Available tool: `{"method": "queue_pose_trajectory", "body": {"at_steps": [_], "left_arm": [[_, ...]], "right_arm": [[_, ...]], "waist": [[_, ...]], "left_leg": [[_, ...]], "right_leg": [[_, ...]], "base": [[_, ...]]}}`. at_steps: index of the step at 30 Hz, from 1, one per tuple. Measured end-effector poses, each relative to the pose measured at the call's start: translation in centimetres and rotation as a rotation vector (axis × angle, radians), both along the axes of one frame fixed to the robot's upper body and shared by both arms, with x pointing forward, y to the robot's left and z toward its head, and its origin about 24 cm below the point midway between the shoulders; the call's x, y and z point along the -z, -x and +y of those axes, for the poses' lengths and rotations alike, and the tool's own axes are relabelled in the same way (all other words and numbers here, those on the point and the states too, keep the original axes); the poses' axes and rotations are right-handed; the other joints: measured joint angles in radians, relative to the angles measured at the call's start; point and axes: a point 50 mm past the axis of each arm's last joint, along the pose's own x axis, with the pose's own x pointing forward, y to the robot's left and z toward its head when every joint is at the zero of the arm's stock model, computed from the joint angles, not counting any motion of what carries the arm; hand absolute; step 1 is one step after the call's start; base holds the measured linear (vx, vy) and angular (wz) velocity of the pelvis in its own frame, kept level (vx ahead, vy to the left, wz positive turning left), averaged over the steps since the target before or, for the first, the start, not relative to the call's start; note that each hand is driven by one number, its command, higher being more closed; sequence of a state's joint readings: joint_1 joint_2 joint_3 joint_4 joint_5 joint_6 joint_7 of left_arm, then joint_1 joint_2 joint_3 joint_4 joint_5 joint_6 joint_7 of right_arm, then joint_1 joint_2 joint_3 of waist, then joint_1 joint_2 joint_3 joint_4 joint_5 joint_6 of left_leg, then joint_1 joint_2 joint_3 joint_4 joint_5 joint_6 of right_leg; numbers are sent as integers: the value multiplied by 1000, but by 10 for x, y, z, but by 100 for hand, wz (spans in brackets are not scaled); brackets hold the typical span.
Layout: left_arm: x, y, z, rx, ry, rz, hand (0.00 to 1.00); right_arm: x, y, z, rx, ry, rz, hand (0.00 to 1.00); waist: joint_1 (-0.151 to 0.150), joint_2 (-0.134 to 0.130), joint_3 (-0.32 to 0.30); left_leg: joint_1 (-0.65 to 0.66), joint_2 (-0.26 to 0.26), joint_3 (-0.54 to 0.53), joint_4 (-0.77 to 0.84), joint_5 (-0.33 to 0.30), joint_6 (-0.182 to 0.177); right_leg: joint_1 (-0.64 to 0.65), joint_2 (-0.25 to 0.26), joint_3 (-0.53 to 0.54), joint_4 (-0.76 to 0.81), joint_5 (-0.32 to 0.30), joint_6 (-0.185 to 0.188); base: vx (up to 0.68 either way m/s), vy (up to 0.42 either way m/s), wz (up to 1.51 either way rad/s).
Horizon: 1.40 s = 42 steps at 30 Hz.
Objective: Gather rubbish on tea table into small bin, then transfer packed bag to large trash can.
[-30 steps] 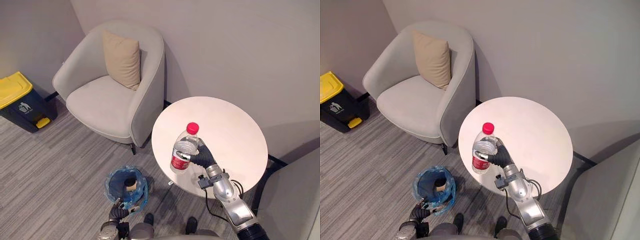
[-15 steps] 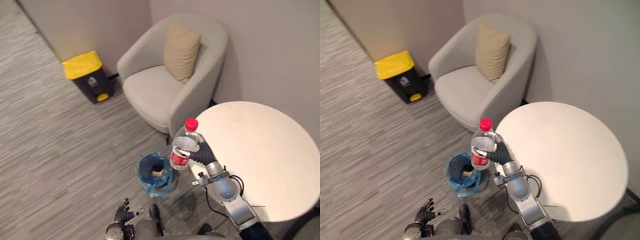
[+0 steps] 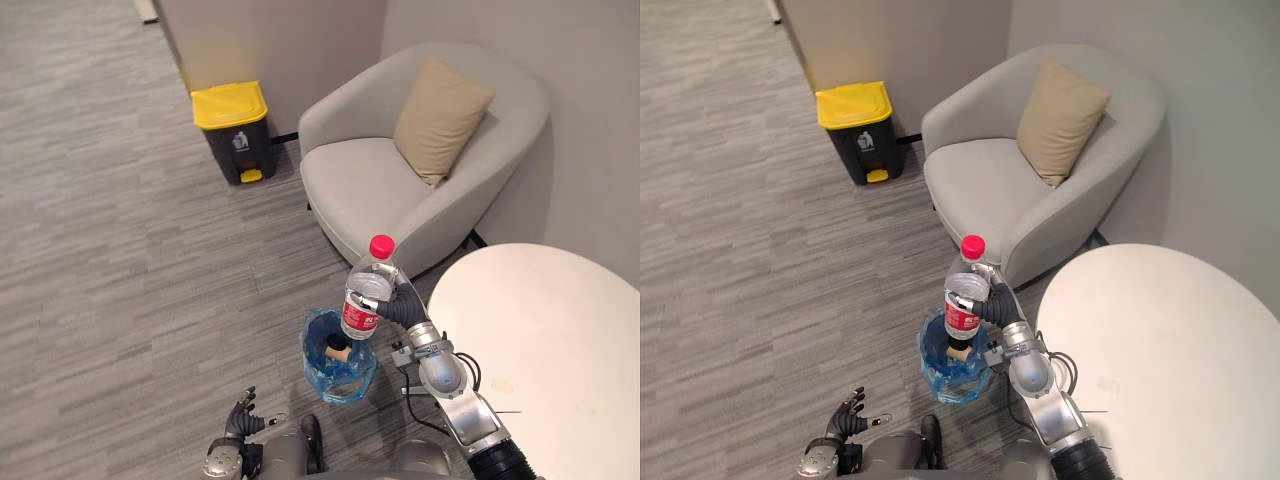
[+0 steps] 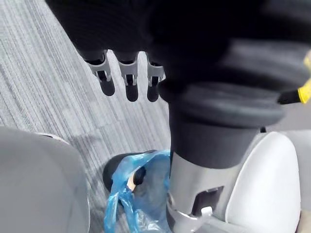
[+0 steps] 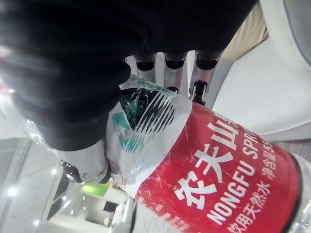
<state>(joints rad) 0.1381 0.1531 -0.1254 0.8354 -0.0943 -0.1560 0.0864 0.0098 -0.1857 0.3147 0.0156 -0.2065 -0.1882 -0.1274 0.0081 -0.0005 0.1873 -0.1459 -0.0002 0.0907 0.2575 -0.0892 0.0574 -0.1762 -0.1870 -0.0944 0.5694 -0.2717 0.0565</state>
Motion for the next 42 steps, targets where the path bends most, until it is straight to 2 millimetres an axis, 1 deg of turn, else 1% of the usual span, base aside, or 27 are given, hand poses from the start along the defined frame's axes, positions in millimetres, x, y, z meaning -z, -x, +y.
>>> {"method": "queue_pose_trajectory", "body": {"at_steps": [1,2,3,4,6,9,13,15,18,20,21,22,23,25,26,27,28,29,31,34,35,37,39,40,42], "left_arm": [[-1,0,2,1,-6,-3,0],[-1,-2,3,3,-10,-8,0],[0,-5,-2,4,2,-5,0],[0,-4,-4,1,9,-5,0],[1,0,-2,-13,9,3,0],[2,1,-2,-16,9,6,0],[2,2,-1,-15,9,7,0],[2,1,-1,-16,9,5,0],[1,0,0,-16,5,0,0],[-1,-7,0,-13,3,-16,0],[-5,-18,0,-5,-1,-43,0],[-7,-22,0,-3,-2,-54,0],[-10,-30,0,3,-5,-76,0],[-21,-50,0,11,-8,-143,0],[-24,-55,-1,15,-7,-164,0],[-29,-61,-3,18,-3,-191,0],[-34,-68,-4,18,1,-223,0],[-37,-72,-5,19,2,-240,0],[-48,-85,-9,11,8,-297,0],[-55,-95,-14,12,27,-337,0],[-60,-101,-17,8,41,-364,0],[-66,-110,-21,-6,62,-394,0],[-80,-124,-26,-32,89,-459,0],[-83,-126,-27,-38,95,-476,0],[-96,-138,-30,-49,121,-536,0]], "right_arm": [[2,2,-1,7,-3,8,100],[2,3,-1,7,-4,8,100],[5,3,-5,19,5,23,100],[7,3,-8,29,12,31,100],[6,2,-12,44,11,24,100],[6,2,-15,58,12,27,100],[7,1,-19,75,12,31,100],[13,2,-17,68,19,55,100],[27,2,-7,26,36,112,100],[29,-2,-1,-15,68,115,100],[25,-10,5,-47,93,96,100],[23,-12,5,-53,102,87,100],[20,-17,7,-65,120,71,100],[13,-26,12,-79,145,41,100],[10,-28,13,-82,149,29,100],[7,-30,15,-86,153,16,100],[3,-33,17,-91,163,0,100],[0,-36,17,-92,164,-11,100],[-14,-45,22,-98,170,-62,100],[-28,-54,27,-90,174,-114,100],[-37,-58,28,-82,177,-152,100],[-49,-64,30,-69,183,-199,100],[-64,-73,27,-24,167,-252,100],[-68,-75,25,-9,164,-264,100],[-83,-84,20,45,148,-305,100]], "waist": [[-4,-34,-10],[-3,-46,-7],[-10,-24,0],[8,0,-10],[8,13,-9],[5,12,-9],[7,10,-8],[8,9,-8],[8,13,0],[12,21,20],[16,33,54],[19,36,68],[29,43,94],[35,45,135],[34,45,150],[34,47,161],[34,47,170],[34,47,180],[38,49,205],[38,50,227],[39,51,242],[47,50,252],[63,51,274],[62,50,280],[63,51,292]], "left_leg": [[-1,-32,-26,16,6,-12],[-1,-49,-37,27,2,-17],[-4,-46,-65,50,-5,-22],[-20,-31,-68,50,-7,-26],[-39,-16,-73,47,-6,-30],[-27,-1,-74,35,-6,-37],[-14,-2,-83,23,-6,-37],[-17,-5,-83,22,-6,-37],[-50,-4,-86,30,-4,-39],[-91,-3,-91,45,-1,-42],[-132,-3,-92,72,7,-45],[-143,-3,-93,79,8,-45],[-167,-3,-94,94,11,-46],[-224,-16,-100,116,16,-52],[-235,-18,-97,126,15,-52],[-266,-15,-80,147,11,-46],[-307,-1,-45,171,7,-40],[-322,6,-25,180,7,-40],[-406,35,22,238,7,-40],[-484,40,26,280,6,-39],[-527,49,34,304,6,-39],[-595,61,44,337,5,-37],[-679,71,50,378,5,-37],[-700,71,49,387,5,-37],[-788,72,41,425,5,-37]], "right_leg": [[4,21,16,-118,66,-3],[5,17,18,-138,80,18],[34,11,-4,-148,77,22],[36,26,-13,-184,87,22],[37,45,-21,-222,106,18],[75,65,-31,-284,134,16],[109,67,-39,-329,153,21],[110,66,-39,-336,157,23],[96,69,-41,-345,168,24],[59,74,-43,-335,177,20],[12,76,-45,-304,179,17],[-1,76,-45,-292,178,17],[-29,74,-45,-264,176,15],[-109,53,-49,-174,149,14],[-126,44,-54,-149,140,13],[-160,30,-60,-106,123,14],[-203,20,-64,-60,106,14],[-221,13,-66,-40,97,15],[-314,-2,-63,37,72,5],[-397,-5,-54,87,63,7],[-443,-5,-48,111,62,6],[-515,-6,-39,148,60,2],[-606,-8,-33,200,56,-5],[-628,-9,-33,214,52,-8],[-715,-16,-40,271,38,-20]], "base": [[85,-65,88],[118,-97,100],[107,-82,48],[123,-88,32],[70,-60,1],[51,-37,0],[9,10,4],[-40,25,2],[-78,16,3],[-113,9,9],[-106,10,9],[-156,12,9],[-143,9,5],[-195,4,20],[-180,-1,35],[-185,-19,35],[-180,-32,34],[-205,-64,32],[-156,-60,15],[-129,-12,-1],[-115,-9,-8],[-126,-24,-8],[-107,-52,-1],[-114,-72,13],[-91,-62,26]]}}
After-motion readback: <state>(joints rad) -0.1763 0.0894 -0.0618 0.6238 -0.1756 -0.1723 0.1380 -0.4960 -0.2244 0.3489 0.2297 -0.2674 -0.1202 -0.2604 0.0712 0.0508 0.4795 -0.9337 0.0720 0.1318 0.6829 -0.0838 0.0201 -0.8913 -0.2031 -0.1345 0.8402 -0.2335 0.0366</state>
